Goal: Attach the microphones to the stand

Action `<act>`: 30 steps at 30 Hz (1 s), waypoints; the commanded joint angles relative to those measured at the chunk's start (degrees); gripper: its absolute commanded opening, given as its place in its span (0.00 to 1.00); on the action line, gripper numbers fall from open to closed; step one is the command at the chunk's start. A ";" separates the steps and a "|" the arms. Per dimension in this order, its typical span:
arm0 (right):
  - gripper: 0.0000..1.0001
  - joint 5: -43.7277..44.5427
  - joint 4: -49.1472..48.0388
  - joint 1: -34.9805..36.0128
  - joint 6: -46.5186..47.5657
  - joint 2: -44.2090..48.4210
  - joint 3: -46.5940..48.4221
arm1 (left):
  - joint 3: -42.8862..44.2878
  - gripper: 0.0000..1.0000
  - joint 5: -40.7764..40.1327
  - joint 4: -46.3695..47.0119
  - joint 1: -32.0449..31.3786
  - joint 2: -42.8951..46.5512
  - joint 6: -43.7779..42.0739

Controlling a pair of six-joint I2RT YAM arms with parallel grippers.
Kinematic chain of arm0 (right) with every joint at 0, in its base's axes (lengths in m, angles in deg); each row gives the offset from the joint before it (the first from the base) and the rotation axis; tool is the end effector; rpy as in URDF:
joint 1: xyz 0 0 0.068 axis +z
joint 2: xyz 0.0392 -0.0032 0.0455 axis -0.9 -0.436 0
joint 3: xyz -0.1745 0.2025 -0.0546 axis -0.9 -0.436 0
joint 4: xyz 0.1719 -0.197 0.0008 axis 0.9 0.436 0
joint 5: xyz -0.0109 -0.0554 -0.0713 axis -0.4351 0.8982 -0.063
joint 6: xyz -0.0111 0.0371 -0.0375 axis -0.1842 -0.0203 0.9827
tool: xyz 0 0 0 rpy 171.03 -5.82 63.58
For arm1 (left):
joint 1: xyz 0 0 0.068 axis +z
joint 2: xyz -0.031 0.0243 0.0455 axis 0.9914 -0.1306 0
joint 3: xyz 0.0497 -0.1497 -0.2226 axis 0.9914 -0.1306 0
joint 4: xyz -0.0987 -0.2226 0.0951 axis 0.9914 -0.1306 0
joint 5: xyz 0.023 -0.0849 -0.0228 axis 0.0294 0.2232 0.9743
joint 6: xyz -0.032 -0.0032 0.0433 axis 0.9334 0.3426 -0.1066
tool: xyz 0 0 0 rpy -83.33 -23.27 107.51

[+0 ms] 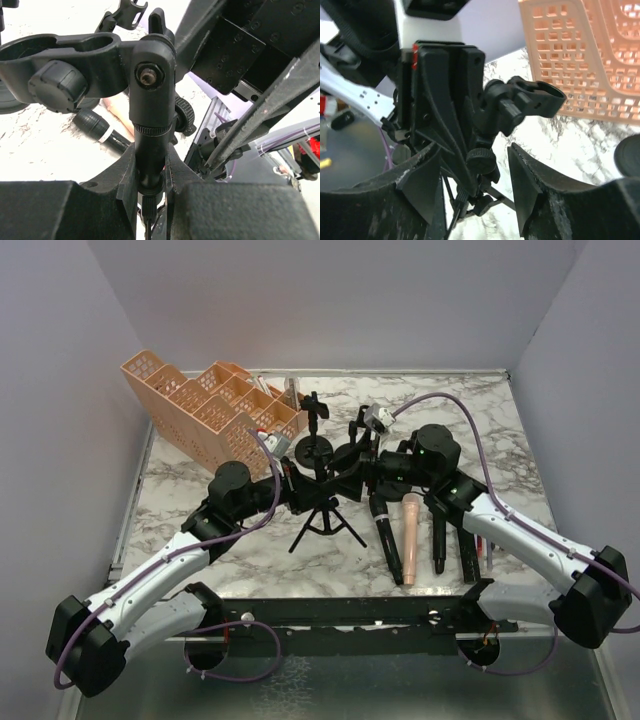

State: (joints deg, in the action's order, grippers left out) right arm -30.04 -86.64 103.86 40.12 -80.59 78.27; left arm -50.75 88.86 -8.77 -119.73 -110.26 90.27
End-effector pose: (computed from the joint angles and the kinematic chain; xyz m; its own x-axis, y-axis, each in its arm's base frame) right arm 0.1986 0.1946 0.3464 -0.2471 0.0172 -0.9688 -0.9528 0.1780 0.2461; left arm 0.1634 -0.1447 0.3046 -0.5509 -0.2253 -0.8035 0.7143 0.3707 -0.5937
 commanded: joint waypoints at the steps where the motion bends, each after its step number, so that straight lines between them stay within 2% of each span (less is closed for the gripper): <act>1: 0.60 11.91 2.87 0.42 -10.84 0.95 -0.09 | 1.78 0.00 1.39 2.92 0.06 0.28 -3.58; 5: 0.62 16.30 0.97 0.46 -17.79 1.08 -2.46 | 2.41 0.00 1.96 2.04 0.06 0.55 -7.32; 10: 0.65 13.18 -3.24 0.45 -22.74 0.16 -2.26 | 2.40 0.00 3.26 1.99 0.06 0.09 -9.16; 20: 0.66 10.65 -3.20 0.43 -20.41 -5.01 1.89 | 1.48 0.00 3.74 2.22 0.06 -0.75 -8.55; 25: 0.56 7.37 -5.85 0.42 -21.80 -7.03 2.62 | 1.42 0.00 4.23 1.92 0.06 -1.40 -8.78; 30: 0.45 10.54 -8.26 0.39 -23.58 -6.88 2.79 | 0.97 0.00 4.42 1.38 0.10 -1.89 -8.99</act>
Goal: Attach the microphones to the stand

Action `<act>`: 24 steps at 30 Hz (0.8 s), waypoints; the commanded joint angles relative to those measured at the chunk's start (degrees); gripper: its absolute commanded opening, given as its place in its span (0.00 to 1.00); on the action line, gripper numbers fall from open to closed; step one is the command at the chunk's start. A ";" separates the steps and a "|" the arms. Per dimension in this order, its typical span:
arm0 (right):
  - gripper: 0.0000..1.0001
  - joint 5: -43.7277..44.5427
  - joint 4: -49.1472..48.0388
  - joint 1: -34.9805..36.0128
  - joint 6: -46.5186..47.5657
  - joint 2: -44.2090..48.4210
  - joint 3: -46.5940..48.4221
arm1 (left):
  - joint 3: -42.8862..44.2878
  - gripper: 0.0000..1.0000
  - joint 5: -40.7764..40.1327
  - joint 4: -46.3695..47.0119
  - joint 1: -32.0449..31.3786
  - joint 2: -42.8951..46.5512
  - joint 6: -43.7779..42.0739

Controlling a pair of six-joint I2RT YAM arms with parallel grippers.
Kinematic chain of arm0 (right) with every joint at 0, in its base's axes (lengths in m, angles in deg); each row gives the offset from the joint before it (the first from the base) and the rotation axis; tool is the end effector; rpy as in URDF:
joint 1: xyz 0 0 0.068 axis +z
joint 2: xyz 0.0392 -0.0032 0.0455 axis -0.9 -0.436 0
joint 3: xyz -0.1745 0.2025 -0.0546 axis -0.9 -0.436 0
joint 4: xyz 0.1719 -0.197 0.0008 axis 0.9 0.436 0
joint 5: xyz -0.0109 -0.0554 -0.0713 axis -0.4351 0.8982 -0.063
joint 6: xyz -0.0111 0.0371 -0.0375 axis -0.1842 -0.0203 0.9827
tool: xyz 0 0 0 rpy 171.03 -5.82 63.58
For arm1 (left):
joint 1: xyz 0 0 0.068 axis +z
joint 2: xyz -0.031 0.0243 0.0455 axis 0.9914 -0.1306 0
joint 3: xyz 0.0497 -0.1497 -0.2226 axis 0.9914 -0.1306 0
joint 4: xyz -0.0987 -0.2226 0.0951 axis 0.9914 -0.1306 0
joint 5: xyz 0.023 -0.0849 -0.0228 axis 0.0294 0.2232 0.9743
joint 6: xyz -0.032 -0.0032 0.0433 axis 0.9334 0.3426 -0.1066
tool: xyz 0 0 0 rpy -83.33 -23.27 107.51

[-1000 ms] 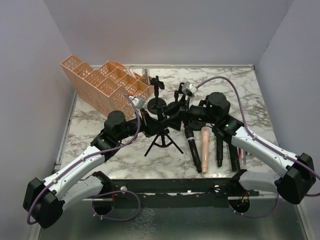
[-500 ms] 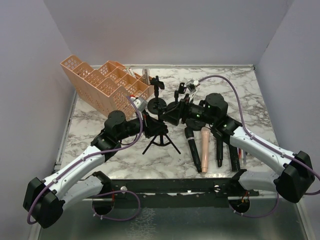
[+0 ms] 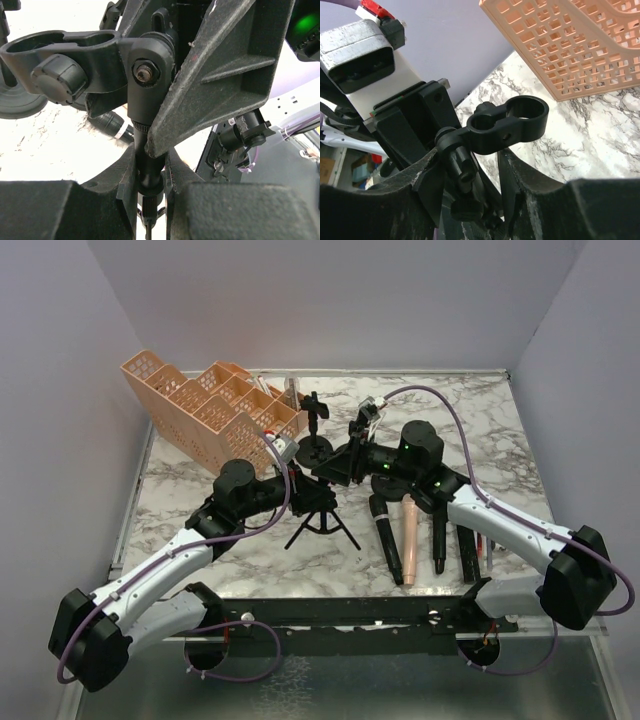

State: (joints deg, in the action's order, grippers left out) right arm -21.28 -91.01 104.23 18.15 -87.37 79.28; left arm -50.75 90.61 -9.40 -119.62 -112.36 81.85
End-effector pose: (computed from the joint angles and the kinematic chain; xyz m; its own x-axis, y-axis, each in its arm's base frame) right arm 0.2235 0.2122 0.3280 -0.5798 0.1507 -0.8007 -0.7504 0.2842 0.5968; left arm 0.1681 -0.1489 0.2962 -0.4791 -0.1318 -0.8678 0.7797 0.3903 -0.4897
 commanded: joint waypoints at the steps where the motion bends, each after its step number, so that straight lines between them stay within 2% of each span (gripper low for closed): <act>1: 0.43 2.47 -4.56 0.01 -1.86 0.03 1.79 | 1.18 0.00 2.67 1.98 -0.03 -0.03 -0.64; 6: 0.27 6.73 -4.65 0.09 -3.13 0.12 3.34 | 1.02 0.00 2.18 1.24 -0.05 -0.49 -1.29; 9: 0.22 9.19 -3.67 0.02 -2.66 0.38 4.60 | 0.35 0.00 0.91 -0.11 0.00 -0.58 -1.92; 24: 0.19 21.82 2.61 0.02 2.33 -1.27 18.01 | -1.95 0.00 -4.69 -4.15 -0.08 -3.20 -2.20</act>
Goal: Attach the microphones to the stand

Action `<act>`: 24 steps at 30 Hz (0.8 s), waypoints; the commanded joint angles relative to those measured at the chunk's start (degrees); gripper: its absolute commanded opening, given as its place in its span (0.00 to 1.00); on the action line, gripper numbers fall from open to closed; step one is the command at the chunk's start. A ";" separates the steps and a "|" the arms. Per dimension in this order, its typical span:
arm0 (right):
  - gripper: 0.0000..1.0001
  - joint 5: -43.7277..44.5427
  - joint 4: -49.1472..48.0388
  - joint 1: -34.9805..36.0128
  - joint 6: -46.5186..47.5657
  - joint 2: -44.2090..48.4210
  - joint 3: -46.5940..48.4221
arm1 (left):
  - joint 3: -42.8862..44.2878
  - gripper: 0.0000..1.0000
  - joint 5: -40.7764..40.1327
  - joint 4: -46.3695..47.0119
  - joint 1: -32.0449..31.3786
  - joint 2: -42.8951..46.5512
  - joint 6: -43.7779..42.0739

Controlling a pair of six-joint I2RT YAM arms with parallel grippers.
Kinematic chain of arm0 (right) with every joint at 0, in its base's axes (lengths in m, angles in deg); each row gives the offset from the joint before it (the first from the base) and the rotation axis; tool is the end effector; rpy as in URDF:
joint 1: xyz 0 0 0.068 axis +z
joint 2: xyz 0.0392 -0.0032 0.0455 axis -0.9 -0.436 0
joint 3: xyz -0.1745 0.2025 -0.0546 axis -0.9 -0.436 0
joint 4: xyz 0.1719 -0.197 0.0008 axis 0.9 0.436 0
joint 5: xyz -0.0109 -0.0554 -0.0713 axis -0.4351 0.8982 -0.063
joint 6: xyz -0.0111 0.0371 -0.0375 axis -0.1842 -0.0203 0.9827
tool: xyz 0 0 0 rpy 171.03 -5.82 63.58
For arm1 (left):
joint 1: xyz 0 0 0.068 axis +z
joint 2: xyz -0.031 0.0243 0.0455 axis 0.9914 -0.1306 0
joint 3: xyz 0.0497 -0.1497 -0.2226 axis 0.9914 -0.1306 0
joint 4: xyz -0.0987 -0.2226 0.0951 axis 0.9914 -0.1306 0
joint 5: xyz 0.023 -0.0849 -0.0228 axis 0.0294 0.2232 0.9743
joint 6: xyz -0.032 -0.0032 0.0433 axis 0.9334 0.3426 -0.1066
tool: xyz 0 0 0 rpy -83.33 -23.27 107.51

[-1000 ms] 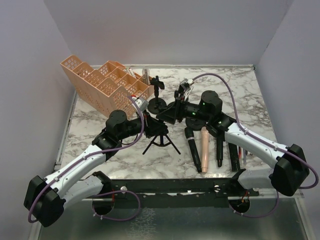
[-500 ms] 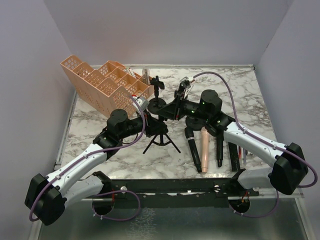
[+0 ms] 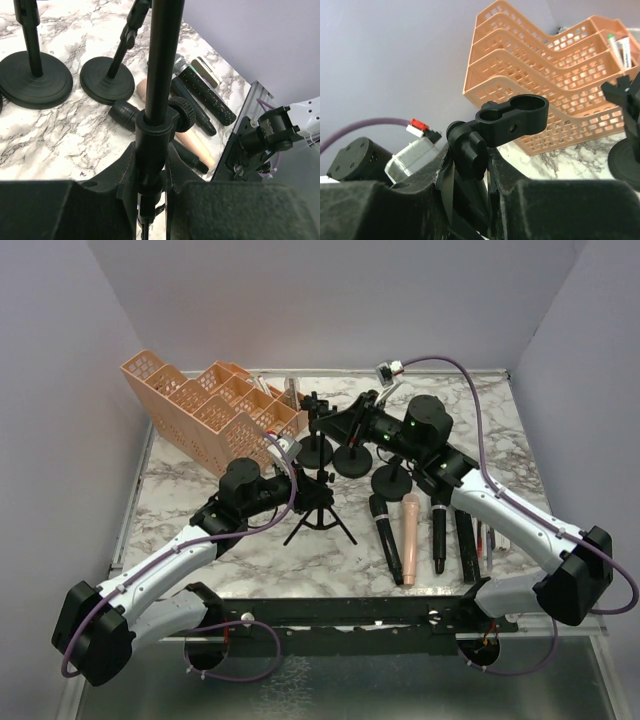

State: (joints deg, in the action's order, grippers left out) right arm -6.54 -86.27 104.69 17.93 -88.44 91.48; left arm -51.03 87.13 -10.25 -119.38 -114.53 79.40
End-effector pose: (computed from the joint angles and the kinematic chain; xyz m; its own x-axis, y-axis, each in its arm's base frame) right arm 0.2352 0.2145 0.3899 -0.4513 0.3394 -0.8253 -0.7091 0.4251 0.5625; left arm 0.1757 -0.1510 0.2849 -0.4746 -0.1088 -0.8734 0.7526 0.4643 -0.4668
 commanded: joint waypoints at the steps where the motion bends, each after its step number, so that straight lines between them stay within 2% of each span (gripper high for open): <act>1: 0.19 7.69 -1.41 -0.42 2.63 -0.42 6.70 | -1.60 0.00 -1.20 -3.45 -0.36 -0.95 0.17; 10: 0.19 8.21 0.95 -0.45 2.82 -1.45 10.20 | -1.64 0.00 -2.27 -4.36 -0.55 -0.80 -0.50; 14: 0.19 13.10 14.37 -0.44 0.73 -4.24 19.31 | 0.03 0.00 -3.06 -6.72 -0.60 -0.32 -0.32; 16: 0.19 11.28 17.58 -0.45 1.00 -5.28 21.24 | 0.53 0.00 -3.55 -8.07 -0.63 0.34 -0.61; 21: 0.18 6.08 8.07 -0.46 2.76 -2.65 14.66 | 0.53 0.00 -3.89 -9.49 -0.69 0.04 -0.87; 24: 0.20 -4.08 -7.11 -0.43 7.01 1.20 5.94 | 0.61 0.00 -4.48 -10.47 -0.66 -0.80 -0.60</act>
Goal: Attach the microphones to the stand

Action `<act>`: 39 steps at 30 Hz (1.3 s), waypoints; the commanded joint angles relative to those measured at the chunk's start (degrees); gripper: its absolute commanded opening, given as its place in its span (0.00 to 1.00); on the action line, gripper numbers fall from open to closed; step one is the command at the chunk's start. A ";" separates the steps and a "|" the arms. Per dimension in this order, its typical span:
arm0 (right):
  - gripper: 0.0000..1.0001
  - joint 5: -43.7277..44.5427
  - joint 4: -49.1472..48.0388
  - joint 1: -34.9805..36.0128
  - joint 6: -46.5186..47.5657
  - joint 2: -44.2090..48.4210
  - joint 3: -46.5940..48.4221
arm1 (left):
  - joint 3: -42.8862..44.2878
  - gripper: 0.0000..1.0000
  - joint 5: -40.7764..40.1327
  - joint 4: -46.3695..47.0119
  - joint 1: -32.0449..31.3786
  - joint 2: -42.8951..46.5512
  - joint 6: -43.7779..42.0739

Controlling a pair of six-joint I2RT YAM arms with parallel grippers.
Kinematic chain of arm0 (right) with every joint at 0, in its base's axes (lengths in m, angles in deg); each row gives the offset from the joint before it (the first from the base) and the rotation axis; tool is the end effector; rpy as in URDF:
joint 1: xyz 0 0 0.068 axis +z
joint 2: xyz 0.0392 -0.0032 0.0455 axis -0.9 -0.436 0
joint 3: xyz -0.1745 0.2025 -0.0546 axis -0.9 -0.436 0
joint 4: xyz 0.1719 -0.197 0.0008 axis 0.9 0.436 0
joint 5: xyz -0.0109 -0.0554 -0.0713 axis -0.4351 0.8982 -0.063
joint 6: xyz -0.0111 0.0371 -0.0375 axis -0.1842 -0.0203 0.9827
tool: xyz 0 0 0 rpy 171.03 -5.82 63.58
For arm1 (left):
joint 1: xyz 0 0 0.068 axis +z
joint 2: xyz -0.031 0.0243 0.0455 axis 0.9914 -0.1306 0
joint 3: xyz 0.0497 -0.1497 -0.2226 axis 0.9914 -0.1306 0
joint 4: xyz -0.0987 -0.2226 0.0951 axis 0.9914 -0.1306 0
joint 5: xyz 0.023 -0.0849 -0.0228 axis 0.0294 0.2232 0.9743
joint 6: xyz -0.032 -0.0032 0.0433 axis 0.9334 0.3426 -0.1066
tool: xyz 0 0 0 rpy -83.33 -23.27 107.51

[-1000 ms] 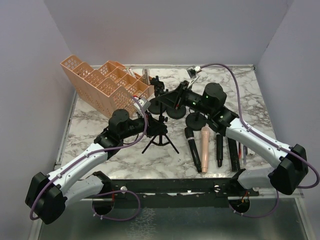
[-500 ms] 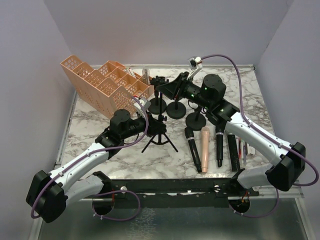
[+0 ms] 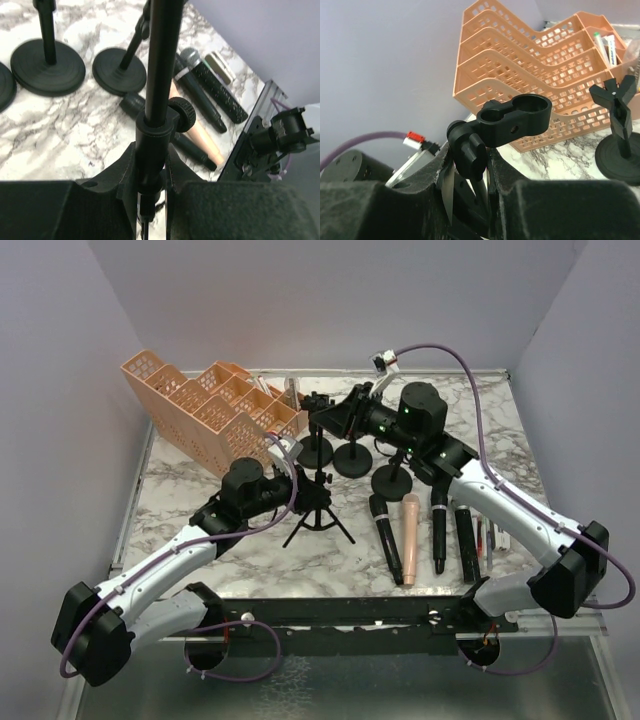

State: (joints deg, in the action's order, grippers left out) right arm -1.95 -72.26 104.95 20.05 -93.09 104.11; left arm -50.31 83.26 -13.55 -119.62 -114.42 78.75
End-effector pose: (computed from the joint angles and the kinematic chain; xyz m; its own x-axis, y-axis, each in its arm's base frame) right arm 0.2491 0.2247 0.4175 -0.4681 0.2996 -0.8314 -0.6456 0.5265 0.5532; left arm 0.1765 -0.1501 0.2835 -0.4835 -0.1022 -0.8693 0.7145 0.5276 -0.4594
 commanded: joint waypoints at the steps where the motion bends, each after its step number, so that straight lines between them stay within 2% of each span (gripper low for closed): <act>1: 0.20 -12.65 -26.17 -0.71 5.85 7.60 -9.46 | -0.18 0.00 -0.74 -7.29 -0.55 -1.08 0.11; 3: 0.21 -18.71 -32.64 -0.66 7.33 9.16 -12.68 | -0.36 0.00 -1.23 -7.32 -0.56 -0.93 0.16; 5: 0.21 -21.08 -35.79 -0.67 8.13 10.28 -14.27 | -0.37 0.00 -1.25 -7.25 -0.62 -0.76 0.07; 8: 0.22 -14.55 -32.38 -0.72 6.88 10.72 -13.42 | -0.54 0.00 -1.57 -7.07 -0.70 -0.03 0.16; 11: 0.20 -5.46 -22.32 -0.71 4.66 9.36 -9.54 | -1.10 0.02 -2.48 -6.34 -0.92 1.03 1.10; 13: 0.19 -3.33 -19.09 -0.69 3.68 8.40 -8.57 | -1.40 0.20 -2.55 -5.54 -0.99 1.96 1.97; 15: 0.19 -5.15 -19.03 -0.65 3.75 7.55 -8.83 | -1.37 0.48 -1.14 -4.40 -1.27 3.20 2.28; 17: 0.20 -8.36 -21.55 -0.68 3.77 7.16 -10.33 | -1.27 0.67 -1.13 -3.56 -1.44 4.96 3.11; 19: 0.20 -11.08 -23.16 -0.70 3.20 6.87 -11.48 | -1.10 0.74 -0.09 -2.90 -1.48 6.75 3.23; 23: 0.20 -13.41 -24.57 -0.64 2.09 6.55 -12.90 | -0.36 0.80 -0.27 -2.08 -1.46 10.09 3.77; 26: 0.20 -14.62 -24.88 -0.63 1.27 6.12 -13.53 | 0.05 0.89 -1.75 1.05 -1.46 11.45 5.02; 29: 0.20 -16.08 -22.72 -0.63 0.87 5.56 -12.72 | 0.63 0.90 -2.15 5.69 -1.53 10.62 5.01; 33: 0.20 -17.79 -20.60 -0.59 -0.49 5.70 -11.57 | 3.85 0.88 -2.99 5.69 -1.53 7.38 2.25; 38: 0.20 -20.28 -15.29 -0.62 -1.64 5.81 -8.88 | 5.45 0.63 -2.74 7.02 -1.54 4.07 1.51; 39: 0.20 -20.47 -15.21 -0.63 -2.02 5.96 -9.04 | 5.57 0.61 -2.39 7.24 -1.50 3.55 1.59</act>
State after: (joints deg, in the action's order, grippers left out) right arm -19.02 -88.91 104.31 20.88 -87.81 91.91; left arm -46.53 81.17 -9.09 -120.89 -109.11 81.39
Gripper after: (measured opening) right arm 0.248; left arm 0.693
